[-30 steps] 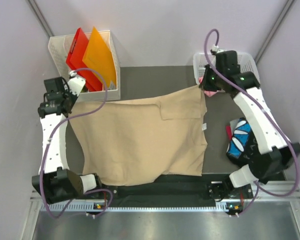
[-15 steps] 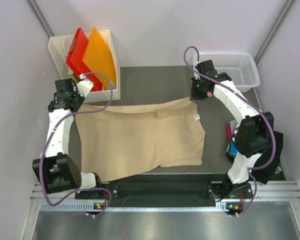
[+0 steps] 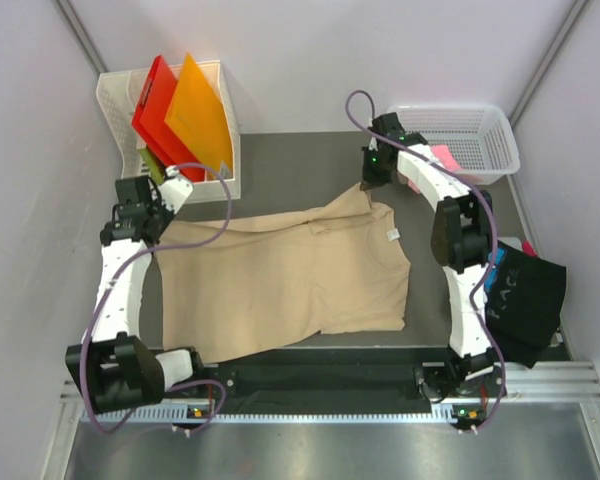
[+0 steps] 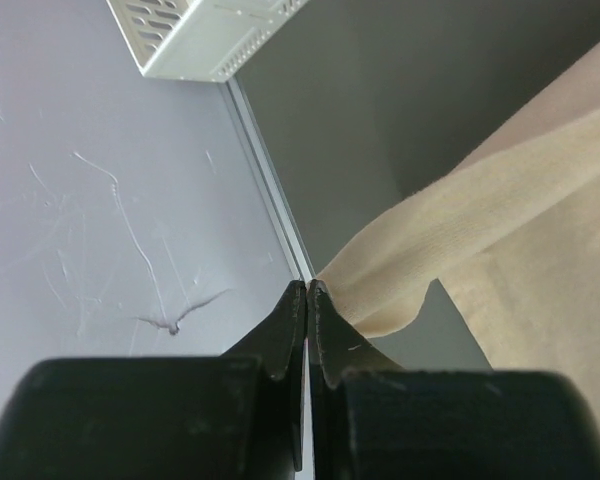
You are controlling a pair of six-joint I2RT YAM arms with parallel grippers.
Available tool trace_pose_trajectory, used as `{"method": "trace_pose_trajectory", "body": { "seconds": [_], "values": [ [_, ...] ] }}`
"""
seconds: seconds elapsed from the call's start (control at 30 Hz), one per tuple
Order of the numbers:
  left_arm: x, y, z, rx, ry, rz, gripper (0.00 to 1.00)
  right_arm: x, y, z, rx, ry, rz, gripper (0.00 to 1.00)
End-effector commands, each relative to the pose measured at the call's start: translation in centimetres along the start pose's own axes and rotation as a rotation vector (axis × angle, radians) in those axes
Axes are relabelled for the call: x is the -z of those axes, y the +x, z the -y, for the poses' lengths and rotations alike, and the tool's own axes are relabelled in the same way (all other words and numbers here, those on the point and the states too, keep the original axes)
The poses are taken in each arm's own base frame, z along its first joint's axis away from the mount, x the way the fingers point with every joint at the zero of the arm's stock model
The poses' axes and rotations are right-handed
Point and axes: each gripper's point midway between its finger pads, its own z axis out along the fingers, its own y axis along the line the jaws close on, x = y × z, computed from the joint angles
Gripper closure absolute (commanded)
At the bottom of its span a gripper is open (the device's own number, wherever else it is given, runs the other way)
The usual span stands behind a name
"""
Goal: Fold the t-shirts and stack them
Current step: Flatten out the tshirt, then grap the side of the flattened tshirt furthest away from the robot with both arms
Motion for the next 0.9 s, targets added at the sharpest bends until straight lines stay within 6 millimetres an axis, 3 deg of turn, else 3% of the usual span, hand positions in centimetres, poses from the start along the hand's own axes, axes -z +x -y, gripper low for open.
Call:
{"method": "trace_pose_trajectory", "body": {
  "seconds": [0.0, 0.03, 0.13, 0.23, 0.27, 0.3, 0.33, 0.37, 0.4, 0.43, 0.47, 0.5, 0.53, 0.63, 0.87],
  "values": [
    [1.2, 0.8, 0.4, -0.011, -0.021, 0.009, 1.0, 1.7, -5.3, -1.6, 0.012, -0.084, 0.137, 0.78],
    [1.2, 1.4, 1.0, -0.006, -0.008, -0.003, 1.0, 1.9, -5.8, -1.5, 0.011, -0.089, 0.149, 0.74],
    [1.5, 2.0, 1.8, -0.005, 0.004, -0.009, 1.0, 2.0, -5.9, -0.8, 0.016, -0.063, 0.151, 0.38],
    [1.5, 2.0, 1.5, -0.016, -0.013, -0.003, 1.0, 3.0, -5.3, 0.3, 0.036, -0.002, 0.151, 0.31],
    [1.4, 2.0, 1.5, -0.017, -0.014, -0.004, 1.0, 4.4, -5.7, 0.8, 0.039, 0.034, 0.177, 0.29],
    [1.3, 2.0, 1.4, -0.016, -0.015, -0.007, 1.0, 5.0, -5.5, 1.0, 0.039, 0.049, 0.177, 0.31],
    [1.3, 1.7, 1.2, -0.017, -0.017, -0.003, 1.0, 4.9, -3.9, 1.6, 0.035, 0.067, 0.143, 0.37],
    [1.0, 1.6, 1.2, -0.017, -0.01, -0.006, 1.0, 6.8, -3.9, 1.5, 0.04, 0.074, 0.167, 0.4],
    [0.9, 1.5, 1.1, -0.015, -0.01, -0.008, 1.0, 7.2, -3.2, 1.4, 0.043, 0.074, 0.163, 0.42],
    [1.0, 1.2, 0.8, -0.003, -0.015, 0.0, 1.0, 6.0, -1.1, 1.8, 0.047, 0.079, 0.134, 0.44],
    [0.8, 1.1, 0.9, 0.0, -0.008, 0.001, 1.0, 7.2, -0.9, 1.5, 0.046, 0.065, 0.158, 0.46],
    [0.8, 1.0, 0.9, 0.005, -0.005, 0.001, 1.0, 7.1, -0.2, 1.7, 0.042, 0.062, 0.155, 0.47],
    [0.8, 0.9, 0.9, 0.009, -0.002, 0.006, 1.0, 6.2, 1.5, 2.3, 0.03, 0.071, 0.119, 0.48],
    [0.8, 0.7, 0.9, 0.002, -0.002, 0.013, 1.0, 5.3, 2.9, 2.5, 0.021, 0.063, 0.074, 0.5],
    [1.5, 0.6, 0.6, -0.002, -0.012, 0.02, 1.0, 2.8, 3.3, 2.1, 0.019, 0.026, 0.04, 0.56]
  ]
}}
